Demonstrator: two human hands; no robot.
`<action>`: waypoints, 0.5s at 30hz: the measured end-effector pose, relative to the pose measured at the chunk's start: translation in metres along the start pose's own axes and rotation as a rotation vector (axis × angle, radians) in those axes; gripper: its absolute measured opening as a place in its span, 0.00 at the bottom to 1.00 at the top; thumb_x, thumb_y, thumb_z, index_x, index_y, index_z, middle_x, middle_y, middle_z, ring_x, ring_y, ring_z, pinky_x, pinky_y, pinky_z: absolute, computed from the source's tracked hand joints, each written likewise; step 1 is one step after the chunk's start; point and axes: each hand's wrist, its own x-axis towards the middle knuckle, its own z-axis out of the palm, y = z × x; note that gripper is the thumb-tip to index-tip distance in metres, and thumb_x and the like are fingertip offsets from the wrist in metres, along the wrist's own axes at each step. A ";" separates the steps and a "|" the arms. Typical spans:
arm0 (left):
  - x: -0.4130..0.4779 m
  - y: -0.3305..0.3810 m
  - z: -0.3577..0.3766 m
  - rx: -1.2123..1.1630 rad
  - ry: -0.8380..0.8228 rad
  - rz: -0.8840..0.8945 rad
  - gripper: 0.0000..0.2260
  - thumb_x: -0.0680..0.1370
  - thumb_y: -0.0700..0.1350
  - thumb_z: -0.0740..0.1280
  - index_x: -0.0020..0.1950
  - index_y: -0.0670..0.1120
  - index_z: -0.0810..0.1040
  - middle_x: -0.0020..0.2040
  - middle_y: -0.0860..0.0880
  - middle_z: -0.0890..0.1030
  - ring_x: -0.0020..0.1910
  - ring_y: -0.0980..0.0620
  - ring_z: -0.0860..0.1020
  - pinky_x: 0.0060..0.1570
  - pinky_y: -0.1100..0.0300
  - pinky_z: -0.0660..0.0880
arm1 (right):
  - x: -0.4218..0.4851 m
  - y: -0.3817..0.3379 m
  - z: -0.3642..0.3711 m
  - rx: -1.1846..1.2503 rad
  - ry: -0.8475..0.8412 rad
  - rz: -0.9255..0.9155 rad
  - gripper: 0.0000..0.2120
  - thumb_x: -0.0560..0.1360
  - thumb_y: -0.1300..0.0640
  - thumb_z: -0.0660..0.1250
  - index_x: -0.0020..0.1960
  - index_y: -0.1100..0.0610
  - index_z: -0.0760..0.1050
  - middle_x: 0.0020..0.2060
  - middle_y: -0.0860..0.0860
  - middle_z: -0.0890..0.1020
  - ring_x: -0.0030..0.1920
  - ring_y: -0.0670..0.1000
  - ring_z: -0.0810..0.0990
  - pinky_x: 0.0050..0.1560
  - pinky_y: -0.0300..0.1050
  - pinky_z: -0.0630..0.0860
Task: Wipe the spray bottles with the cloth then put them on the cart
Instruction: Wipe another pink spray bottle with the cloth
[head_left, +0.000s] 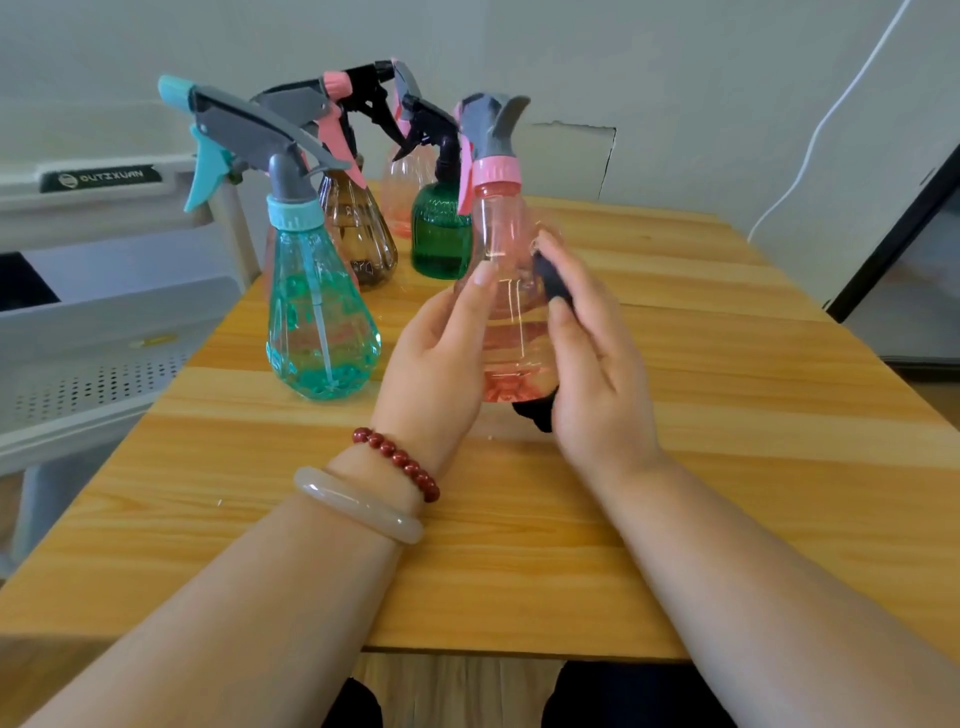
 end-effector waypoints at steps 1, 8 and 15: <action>0.001 0.000 -0.001 0.032 0.021 0.003 0.14 0.84 0.53 0.58 0.57 0.51 0.82 0.48 0.52 0.86 0.50 0.55 0.84 0.53 0.51 0.80 | -0.004 -0.001 0.001 -0.133 -0.024 -0.144 0.17 0.82 0.62 0.55 0.70 0.60 0.70 0.70 0.49 0.70 0.74 0.47 0.66 0.73 0.44 0.63; 0.002 -0.002 -0.005 0.085 -0.027 0.006 0.17 0.82 0.56 0.59 0.58 0.47 0.82 0.48 0.50 0.86 0.47 0.54 0.84 0.50 0.54 0.81 | 0.005 -0.001 0.005 0.068 0.025 0.136 0.18 0.84 0.59 0.52 0.70 0.54 0.71 0.64 0.41 0.76 0.67 0.39 0.72 0.64 0.34 0.69; 0.002 -0.001 0.000 0.059 -0.014 0.026 0.14 0.84 0.53 0.58 0.60 0.52 0.81 0.52 0.51 0.85 0.54 0.52 0.83 0.59 0.43 0.77 | 0.001 0.000 -0.004 -0.232 -0.086 -0.315 0.17 0.80 0.63 0.58 0.68 0.61 0.72 0.71 0.57 0.69 0.74 0.52 0.65 0.74 0.47 0.61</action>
